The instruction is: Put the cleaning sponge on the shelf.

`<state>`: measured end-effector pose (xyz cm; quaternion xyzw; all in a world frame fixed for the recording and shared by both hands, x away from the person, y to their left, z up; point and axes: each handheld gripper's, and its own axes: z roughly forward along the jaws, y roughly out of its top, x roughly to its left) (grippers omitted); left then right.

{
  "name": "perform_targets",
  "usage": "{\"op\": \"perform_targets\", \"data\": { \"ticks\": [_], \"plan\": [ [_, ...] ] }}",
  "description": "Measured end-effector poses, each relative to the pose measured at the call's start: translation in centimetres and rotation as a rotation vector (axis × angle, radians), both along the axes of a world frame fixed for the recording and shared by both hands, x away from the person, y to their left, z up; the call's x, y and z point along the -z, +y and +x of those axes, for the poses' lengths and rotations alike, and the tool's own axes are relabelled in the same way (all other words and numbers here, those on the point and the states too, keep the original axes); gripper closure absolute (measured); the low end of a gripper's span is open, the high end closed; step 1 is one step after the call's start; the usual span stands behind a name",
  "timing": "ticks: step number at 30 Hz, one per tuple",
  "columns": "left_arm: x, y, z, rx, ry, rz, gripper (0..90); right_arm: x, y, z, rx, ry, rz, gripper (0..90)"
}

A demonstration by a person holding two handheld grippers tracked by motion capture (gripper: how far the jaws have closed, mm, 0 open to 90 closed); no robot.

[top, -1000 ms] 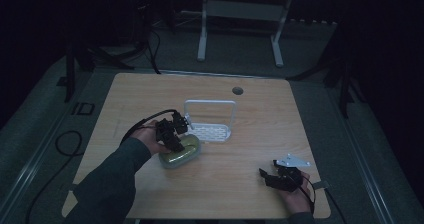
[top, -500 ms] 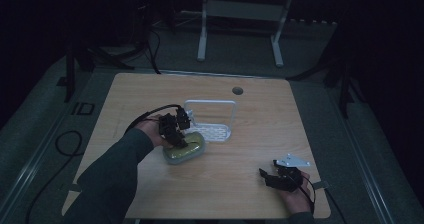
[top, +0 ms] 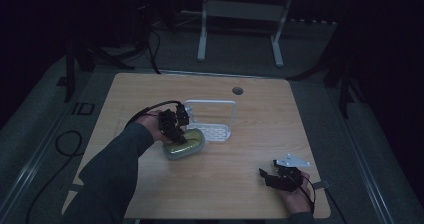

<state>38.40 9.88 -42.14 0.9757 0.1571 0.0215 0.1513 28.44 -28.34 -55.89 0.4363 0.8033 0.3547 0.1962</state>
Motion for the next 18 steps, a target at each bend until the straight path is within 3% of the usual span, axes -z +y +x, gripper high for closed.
{"op": "perform_targets", "data": {
  "ticks": [5, 9, 18],
  "plan": [
    [-0.2, -0.4, 0.2, 0.018, 0.001, -0.009, 71.8, 0.0, 0.0, 0.0, 0.000, 0.000, 0.000, 30.8],
    [-0.2, -0.8, 0.2, 0.048, -0.011, 0.020, 71.8, 0.0, 0.0, 0.0, 0.000, 0.000, -0.001, 30.7],
    [-0.5, -1.3, 0.8, 0.094, -0.025, 0.012, 71.8, 0.0, 0.0, 0.0, -0.002, -0.003, -0.001, 30.7]
  ]
}}
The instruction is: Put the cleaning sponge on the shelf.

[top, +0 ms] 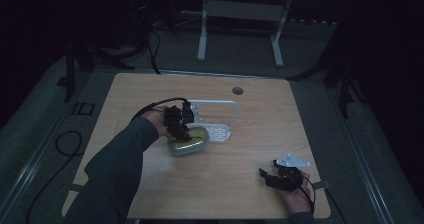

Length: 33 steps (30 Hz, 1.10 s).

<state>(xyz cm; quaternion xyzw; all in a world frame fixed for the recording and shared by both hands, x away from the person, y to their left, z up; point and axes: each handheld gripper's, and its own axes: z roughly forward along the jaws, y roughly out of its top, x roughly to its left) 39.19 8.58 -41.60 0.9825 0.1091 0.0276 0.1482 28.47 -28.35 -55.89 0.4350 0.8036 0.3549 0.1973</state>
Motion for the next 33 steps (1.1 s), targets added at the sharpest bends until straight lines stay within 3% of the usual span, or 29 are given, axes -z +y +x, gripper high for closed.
{"op": "perform_targets", "data": {
  "ticks": [8, 14, 20, 33],
  "plan": [
    [-0.6, -0.6, 0.4, 0.038, -0.040, 0.012, 71.8, 0.0, 0.0, 0.0, 0.000, 0.001, 0.001, 30.7],
    [-0.7, -0.9, 0.5, 0.050, -0.048, 0.004, 71.7, 0.0, 0.0, 0.0, 0.000, 0.001, 0.001, 30.7],
    [-0.7, -1.2, 0.5, 0.061, -0.067, 0.028, 71.7, 0.0, 0.0, 0.0, 0.000, 0.001, 0.001, 30.7],
    [-0.8, -3.1, 0.4, 0.132, -0.146, 0.037, 71.7, 0.0, 0.0, 0.0, 0.000, 0.001, 0.001, 30.7]
  ]
}}
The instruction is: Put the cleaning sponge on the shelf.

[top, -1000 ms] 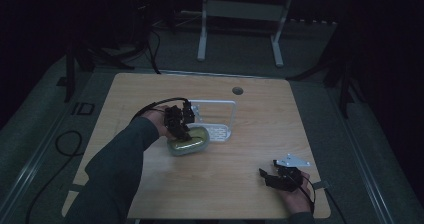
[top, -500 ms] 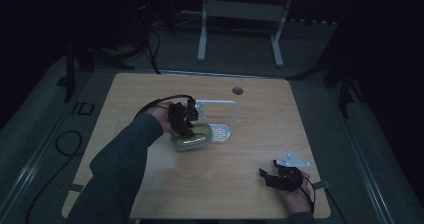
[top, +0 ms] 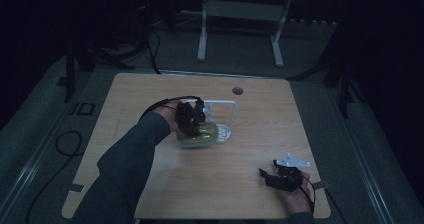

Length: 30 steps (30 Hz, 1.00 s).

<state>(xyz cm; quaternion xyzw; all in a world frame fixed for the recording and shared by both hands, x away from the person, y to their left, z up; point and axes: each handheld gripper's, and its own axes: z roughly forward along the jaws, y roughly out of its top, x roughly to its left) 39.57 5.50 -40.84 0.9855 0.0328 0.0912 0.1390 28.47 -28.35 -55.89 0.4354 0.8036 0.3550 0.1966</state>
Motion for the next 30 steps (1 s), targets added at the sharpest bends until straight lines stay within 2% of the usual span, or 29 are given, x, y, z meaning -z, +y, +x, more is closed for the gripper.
{"op": "perform_targets", "data": {
  "ticks": [7, 10, 27, 30],
  "plan": [
    [0.4, -1.0, -0.1, 0.020, -0.033, 0.030, 71.7, 0.0, 0.0, 0.0, 0.000, 0.000, 0.000, 30.7],
    [0.5, -1.5, -0.1, 0.025, -0.045, 0.026, 71.7, 0.0, 0.0, 0.0, 0.000, 0.000, 0.000, 30.7],
    [1.3, -3.1, 0.2, 0.042, -0.081, 0.058, 71.7, 0.0, 0.0, 0.0, -0.001, 0.000, 0.000, 30.7],
    [1.4, -3.2, 0.1, 0.062, -0.085, 0.058, 71.6, 0.0, 0.0, 0.0, -0.001, 0.000, 0.000, 30.6]
  ]
}}
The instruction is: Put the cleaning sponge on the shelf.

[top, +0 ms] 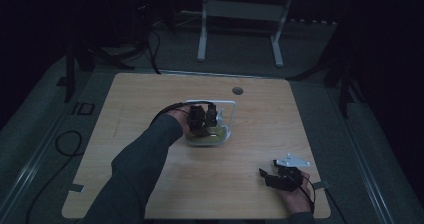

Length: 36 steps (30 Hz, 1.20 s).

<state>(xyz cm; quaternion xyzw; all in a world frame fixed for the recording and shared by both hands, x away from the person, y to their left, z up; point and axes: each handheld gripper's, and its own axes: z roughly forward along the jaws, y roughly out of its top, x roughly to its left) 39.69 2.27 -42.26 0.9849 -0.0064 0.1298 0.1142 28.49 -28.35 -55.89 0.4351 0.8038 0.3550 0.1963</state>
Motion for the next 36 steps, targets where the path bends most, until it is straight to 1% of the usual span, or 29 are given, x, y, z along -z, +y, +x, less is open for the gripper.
{"op": "perform_targets", "data": {
  "ticks": [6, 15, 24, 25, 27, 36],
  "plan": [
    [0.3, -0.3, 0.1, -0.002, -0.007, 0.006, 71.6, 0.0, 0.0, 0.0, 0.000, 0.000, 0.000, 30.7],
    [0.7, -0.7, 0.4, -0.021, -0.046, 0.017, 71.6, 0.0, 0.0, 0.0, -0.001, 0.000, 0.000, 30.6],
    [1.1, -1.0, 0.5, -0.023, -0.073, 0.025, 71.6, 0.0, 0.0, 0.0, -0.001, 0.000, 0.000, 30.6],
    [1.2, -1.0, 0.5, -0.023, -0.071, 0.030, 71.7, 0.0, 0.0, 0.0, -0.001, 0.000, 0.000, 30.6],
    [1.4, -1.1, 0.5, -0.016, -0.084, 0.036, 71.6, 0.0, 0.0, 0.0, -0.001, 0.000, 0.000, 30.6],
    [1.7, -1.2, 0.6, -0.019, -0.086, 0.046, 71.6, 0.0, 0.0, 0.0, -0.002, -0.001, -0.001, 30.6]
  ]
}}
